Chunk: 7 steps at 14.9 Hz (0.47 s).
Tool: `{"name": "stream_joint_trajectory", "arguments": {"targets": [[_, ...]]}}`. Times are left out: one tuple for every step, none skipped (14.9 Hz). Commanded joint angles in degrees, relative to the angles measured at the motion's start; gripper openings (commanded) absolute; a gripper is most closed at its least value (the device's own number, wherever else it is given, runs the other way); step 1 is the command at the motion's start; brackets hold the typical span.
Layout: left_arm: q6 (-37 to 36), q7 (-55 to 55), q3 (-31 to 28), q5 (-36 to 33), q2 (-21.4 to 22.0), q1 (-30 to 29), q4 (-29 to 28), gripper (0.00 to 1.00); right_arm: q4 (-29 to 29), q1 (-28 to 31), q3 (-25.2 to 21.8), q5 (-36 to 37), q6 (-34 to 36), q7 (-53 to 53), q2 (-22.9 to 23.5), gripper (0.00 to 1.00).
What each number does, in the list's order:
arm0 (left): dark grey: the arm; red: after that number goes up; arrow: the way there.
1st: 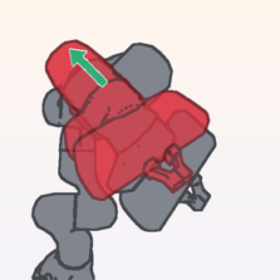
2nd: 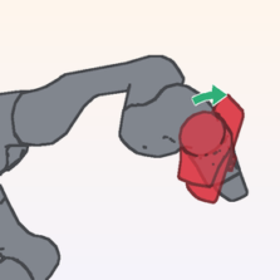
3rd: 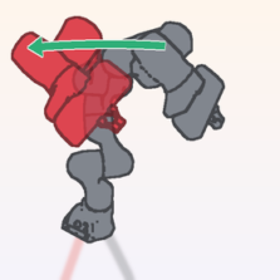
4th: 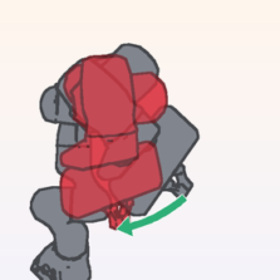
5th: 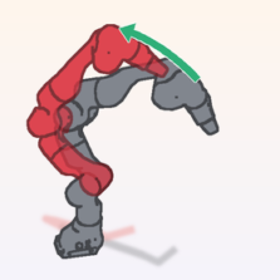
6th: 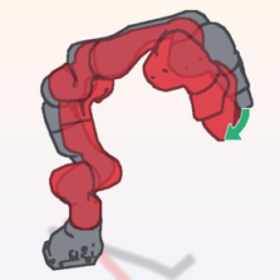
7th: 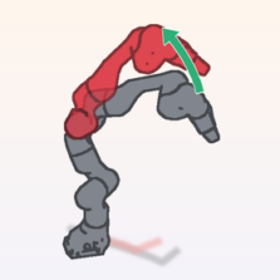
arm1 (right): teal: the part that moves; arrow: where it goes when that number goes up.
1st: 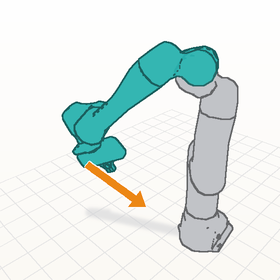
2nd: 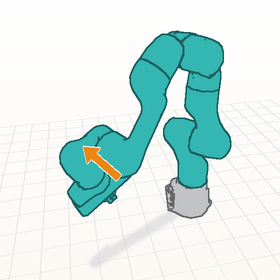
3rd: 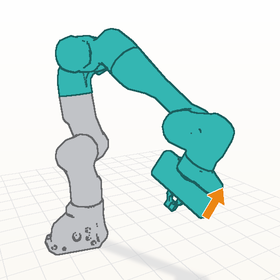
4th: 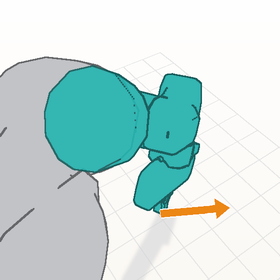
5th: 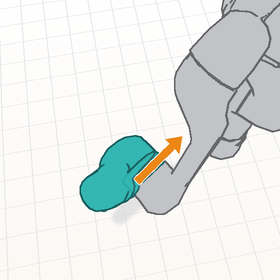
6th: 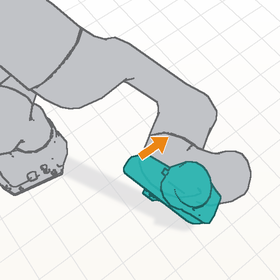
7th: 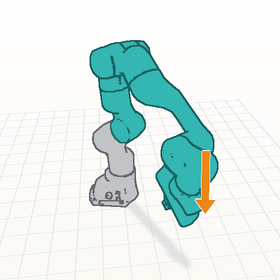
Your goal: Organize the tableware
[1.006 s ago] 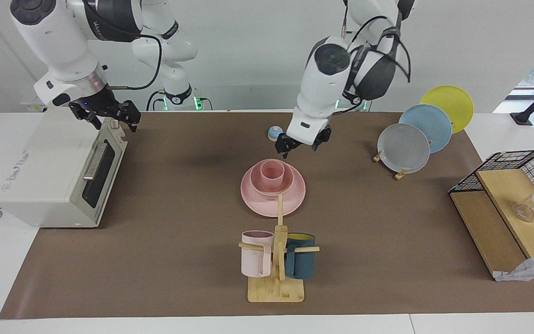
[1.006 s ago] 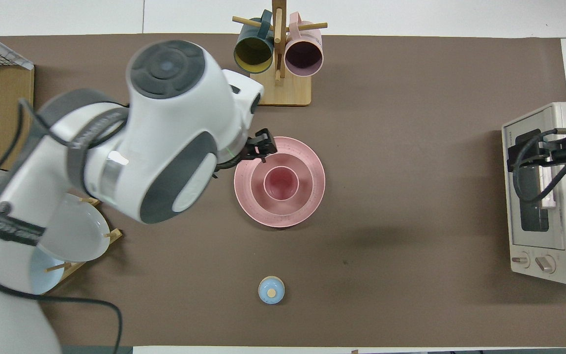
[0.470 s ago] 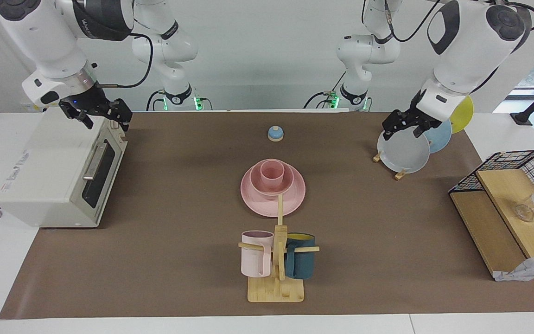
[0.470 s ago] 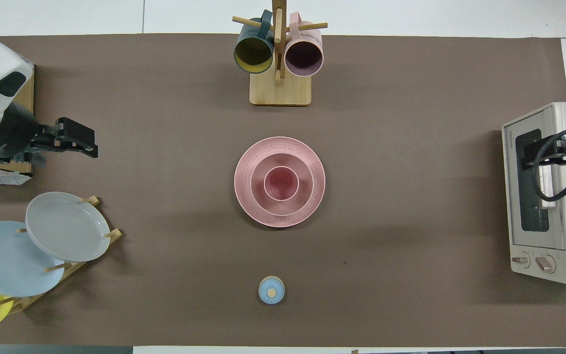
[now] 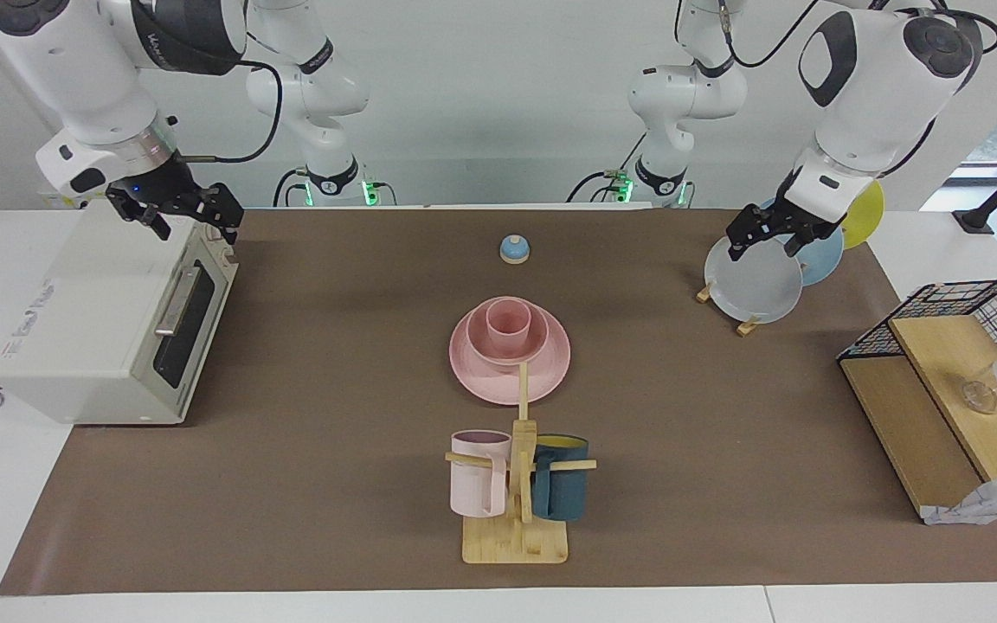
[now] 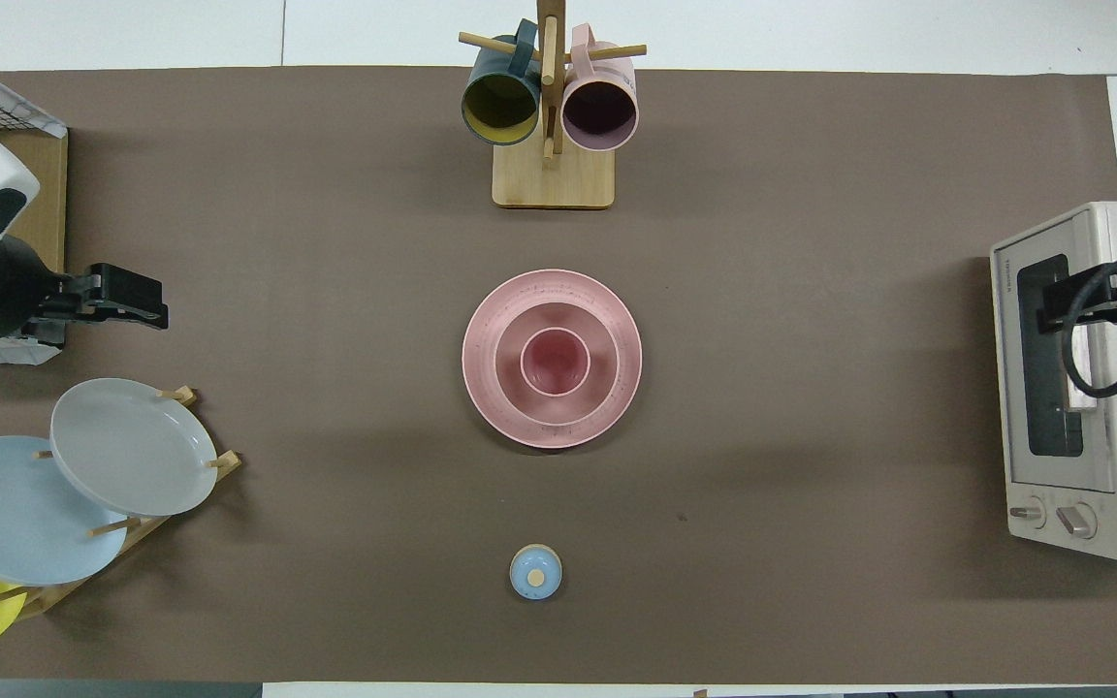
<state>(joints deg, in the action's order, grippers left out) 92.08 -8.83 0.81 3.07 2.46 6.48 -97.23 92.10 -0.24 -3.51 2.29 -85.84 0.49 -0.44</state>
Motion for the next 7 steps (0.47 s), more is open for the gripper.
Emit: {"name": "stream_joint_trajectory", "arguments": {"targets": [[-7.68,0.65,-1.60,-2.88,0.00,1.33,5.10,1.00,-0.69,1.38,0.52,-0.97,1.29,-2.07,0.09,1.00],[-9.45,0.74,-1.60,-3.76,0.17,1.43,6.25,1.00,-0.69,1.38,0.44,-0.97,1.37,-1.99,0.00,1.00],[-10.42,0.74,-1.52,-4.03,0.78,1.34,6.09,1.00,-0.69,1.38,0.44,-0.97,1.29,-1.64,-0.17,1.00],[-10.78,0.83,-1.51,-4.21,1.40,1.34,5.48,1.00,-0.26,1.30,0.61,-0.97,1.11,-1.55,-0.44,1.00],[-10.70,1.70,-1.34,-4.13,2.62,0.91,3.30,1.00,-0.25,1.21,0.61,-0.97,1.20,-1.55,-0.53,1.00],[-10.35,1.79,-1.16,-3.95,3.85,0.12,0.75,1.00,-0.25,1.12,0.61,-0.97,1.20,-1.55,-0.53,1.00],[-9.39,1.97,-0.90,-3.60,3.86,-0.85,0.12,1.00,-0.25,1.03,0.79,-0.97,1.11,-1.55,-0.53,1.00]]}}
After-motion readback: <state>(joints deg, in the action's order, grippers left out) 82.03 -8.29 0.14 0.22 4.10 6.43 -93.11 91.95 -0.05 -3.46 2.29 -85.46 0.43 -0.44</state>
